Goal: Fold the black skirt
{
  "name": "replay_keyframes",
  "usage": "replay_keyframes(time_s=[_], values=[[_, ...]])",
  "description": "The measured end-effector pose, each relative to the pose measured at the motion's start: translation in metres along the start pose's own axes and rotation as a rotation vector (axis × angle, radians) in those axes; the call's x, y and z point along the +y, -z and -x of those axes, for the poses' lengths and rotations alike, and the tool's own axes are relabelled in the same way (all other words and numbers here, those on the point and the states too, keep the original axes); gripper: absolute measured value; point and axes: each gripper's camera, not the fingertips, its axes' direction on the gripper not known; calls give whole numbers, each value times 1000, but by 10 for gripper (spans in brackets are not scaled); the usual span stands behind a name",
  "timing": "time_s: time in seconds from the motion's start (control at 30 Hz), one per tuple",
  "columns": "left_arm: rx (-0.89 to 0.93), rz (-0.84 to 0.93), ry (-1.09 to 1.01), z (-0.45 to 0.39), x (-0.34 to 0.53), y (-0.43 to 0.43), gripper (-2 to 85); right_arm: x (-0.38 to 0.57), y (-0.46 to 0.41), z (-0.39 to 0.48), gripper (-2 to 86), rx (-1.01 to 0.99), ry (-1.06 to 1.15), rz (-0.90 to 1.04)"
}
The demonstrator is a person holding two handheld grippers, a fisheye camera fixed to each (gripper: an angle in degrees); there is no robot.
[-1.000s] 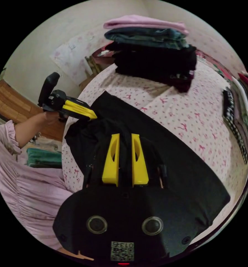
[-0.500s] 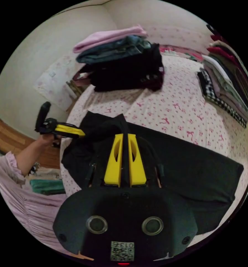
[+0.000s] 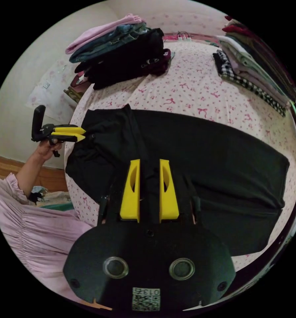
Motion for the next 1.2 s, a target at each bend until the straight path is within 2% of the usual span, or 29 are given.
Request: replay_keyframes(time_s=[0.13,0.3,0.4,0.5,0.67,0.8,0.93,1.03,1.13,1.2], values=[[17,77,-48,4,-13,-4,5,-5,-23,12,25,-22,39,71],[67,72,-109,5,-11,19,-1,4,-1,23,15,-13,68,-21],[96,90,-79,11,-10,18,-1,9,-7,28,17,7,76,-23],[95,119,-54,12,-8,14,2,9,-41,31,22,73,70,123],[37,49,14,12,19,60,8,10,-25,42,24,168,70,36],[37,-52,-16,-13,11,76,7,-5,-26,79,18,93,239,-55],[58,-10,-156,-60,-27,53,4,-23,-61,133,13,-3,416,-9],[18,28,-220,-81,-53,35,2,-31,-91,156,8,77,465,40],[17,73,-256,-88,-68,23,0,-35,-118,161,5,68,448,135],[20,67,-236,-85,-72,29,-1,-33,-119,163,4,62,440,135]])
